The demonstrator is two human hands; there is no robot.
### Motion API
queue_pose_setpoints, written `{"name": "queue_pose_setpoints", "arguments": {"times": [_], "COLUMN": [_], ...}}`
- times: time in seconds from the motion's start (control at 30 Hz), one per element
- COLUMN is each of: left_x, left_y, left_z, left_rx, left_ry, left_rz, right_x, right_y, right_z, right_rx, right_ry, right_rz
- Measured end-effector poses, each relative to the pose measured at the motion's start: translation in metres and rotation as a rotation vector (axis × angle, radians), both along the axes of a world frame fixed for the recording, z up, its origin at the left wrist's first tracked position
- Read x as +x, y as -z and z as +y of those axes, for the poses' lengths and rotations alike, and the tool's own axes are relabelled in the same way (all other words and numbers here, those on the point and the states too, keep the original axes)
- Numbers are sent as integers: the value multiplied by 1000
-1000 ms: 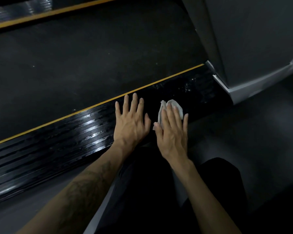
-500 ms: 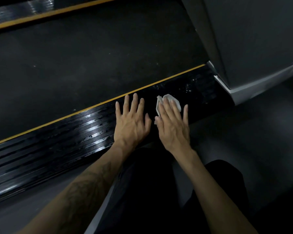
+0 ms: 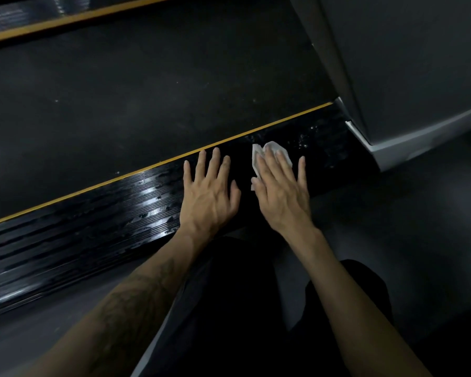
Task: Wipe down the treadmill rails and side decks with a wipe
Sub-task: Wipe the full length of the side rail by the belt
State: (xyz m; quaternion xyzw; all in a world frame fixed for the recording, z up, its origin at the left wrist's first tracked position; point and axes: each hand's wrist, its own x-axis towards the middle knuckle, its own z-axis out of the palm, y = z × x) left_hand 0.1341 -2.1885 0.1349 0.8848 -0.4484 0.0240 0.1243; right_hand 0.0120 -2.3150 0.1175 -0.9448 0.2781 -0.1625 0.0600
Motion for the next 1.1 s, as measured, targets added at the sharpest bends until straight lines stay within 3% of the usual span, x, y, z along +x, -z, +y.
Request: {"name": "queue_pose_setpoints", "arguments": {"times": [0.13, 0.37, 0.57, 0.77, 0.97, 1.1], "left_x": [0, -1, -1, -1, -1, -1], "left_y": [1, 1, 1, 2, 2, 4], "left_z": [-1, -1, -3, -3, -4, -5], "left_rx": [6, 3, 2, -7, -8, -9], "left_ry": [-7, -10, -17, -14, -14, -16], "left_rz": [2, 1, -1, 5, -2, -3], "right_x": [-7, 10, -5, 20, 3, 22], "right_y": [5, -1, 3, -10, -3, -14], "right_z": [25, 2, 28, 2, 15, 6], "right_rx": [-2, -6, 33, 52, 47, 102], "right_ry": [105, -41, 103, -38, 50, -50], "right_rz": [-15, 37, 26, 94, 22, 96]}}
